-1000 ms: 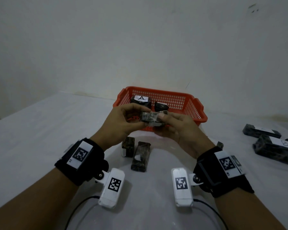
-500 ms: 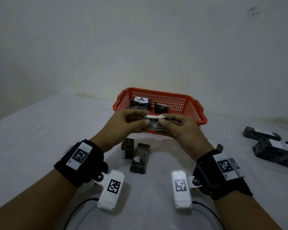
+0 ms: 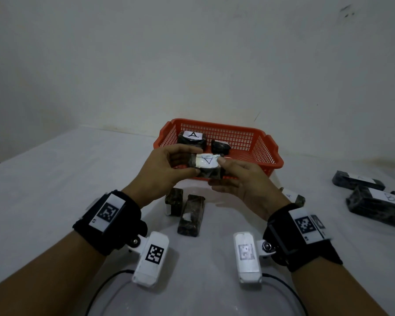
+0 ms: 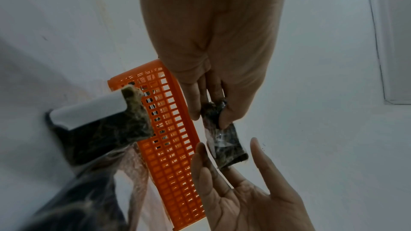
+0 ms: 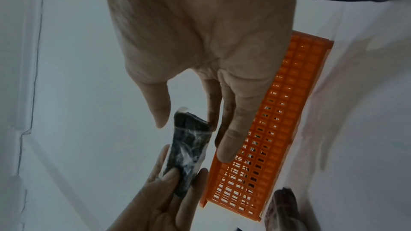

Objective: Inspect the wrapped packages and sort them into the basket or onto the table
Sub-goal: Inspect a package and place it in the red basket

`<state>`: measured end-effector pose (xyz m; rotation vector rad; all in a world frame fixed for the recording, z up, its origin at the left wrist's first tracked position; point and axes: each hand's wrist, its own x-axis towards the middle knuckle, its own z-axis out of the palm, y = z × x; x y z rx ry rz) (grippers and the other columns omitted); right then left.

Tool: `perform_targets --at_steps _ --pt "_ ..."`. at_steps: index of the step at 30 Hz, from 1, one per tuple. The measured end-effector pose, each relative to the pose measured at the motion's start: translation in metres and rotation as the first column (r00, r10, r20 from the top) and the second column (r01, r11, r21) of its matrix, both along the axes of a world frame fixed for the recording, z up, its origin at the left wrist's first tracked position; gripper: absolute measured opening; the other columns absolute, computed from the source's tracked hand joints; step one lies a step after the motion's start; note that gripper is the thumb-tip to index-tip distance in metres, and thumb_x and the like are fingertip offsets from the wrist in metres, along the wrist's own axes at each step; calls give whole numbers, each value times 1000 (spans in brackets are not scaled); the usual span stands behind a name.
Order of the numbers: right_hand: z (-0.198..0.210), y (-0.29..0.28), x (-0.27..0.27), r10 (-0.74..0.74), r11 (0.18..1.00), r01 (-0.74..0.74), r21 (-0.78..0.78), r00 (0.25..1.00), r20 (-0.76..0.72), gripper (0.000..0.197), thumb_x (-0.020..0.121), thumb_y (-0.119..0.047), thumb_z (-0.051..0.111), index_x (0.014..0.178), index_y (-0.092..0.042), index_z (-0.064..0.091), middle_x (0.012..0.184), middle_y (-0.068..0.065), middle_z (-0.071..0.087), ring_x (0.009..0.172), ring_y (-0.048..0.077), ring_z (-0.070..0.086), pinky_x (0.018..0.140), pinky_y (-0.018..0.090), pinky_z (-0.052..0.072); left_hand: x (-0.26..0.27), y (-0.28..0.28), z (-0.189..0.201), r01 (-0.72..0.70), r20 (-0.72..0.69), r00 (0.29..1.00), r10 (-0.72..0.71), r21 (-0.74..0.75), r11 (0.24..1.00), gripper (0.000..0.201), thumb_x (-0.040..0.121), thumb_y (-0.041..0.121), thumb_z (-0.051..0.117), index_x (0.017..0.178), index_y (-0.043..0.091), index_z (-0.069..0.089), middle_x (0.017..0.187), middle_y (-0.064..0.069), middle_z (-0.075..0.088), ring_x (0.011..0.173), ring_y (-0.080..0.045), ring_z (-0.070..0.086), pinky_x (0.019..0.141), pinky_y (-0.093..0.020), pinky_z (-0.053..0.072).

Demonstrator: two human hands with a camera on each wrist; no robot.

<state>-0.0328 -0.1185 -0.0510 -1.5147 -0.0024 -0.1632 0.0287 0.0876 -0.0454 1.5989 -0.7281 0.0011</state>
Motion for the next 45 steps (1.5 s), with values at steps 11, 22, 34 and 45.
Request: perform_targets --at_steps 11,22,34,45 --pt "0 2 -3 -2 997 7 -81 998 64 24 94 -11 72 116 -2 74 108 13 80 101 30 77 85 35 64 -4 -5 -2 -43 -46 998 48 115 992 18 97 20 68 112 21 78 99 5 80 91 -6 75 80 -23 62" --pt "4 3 1 -25 988 47 -151 989 143 32 88 -4 78 120 -5 72 112 11 79 104 25 77 88 36 64 -2 -2 5 -42 -41 998 46 104 994 22 92 10 73 111 20 79 98 3 81 91 -13 76 83 -25 61" --pt "9 7 0 -28 996 20 87 996 87 32 95 -25 69 120 -4 71 116 14 77 113 33 73 100 47 59 2 -1 1 -50 -58 997 50 -10 999 11 86 1 76 92 10 74 102 -4 81 94 -17 78 85 -34 64" --pt "7 12 -1 29 998 -23 -65 995 92 25 95 -11 69 119 -9 74 115 13 78 111 29 75 99 42 59 0 -1 4 112 -140 985 -105 46 993 48 88 36 71 131 17 64 122 1 74 112 -13 72 93 -30 60"
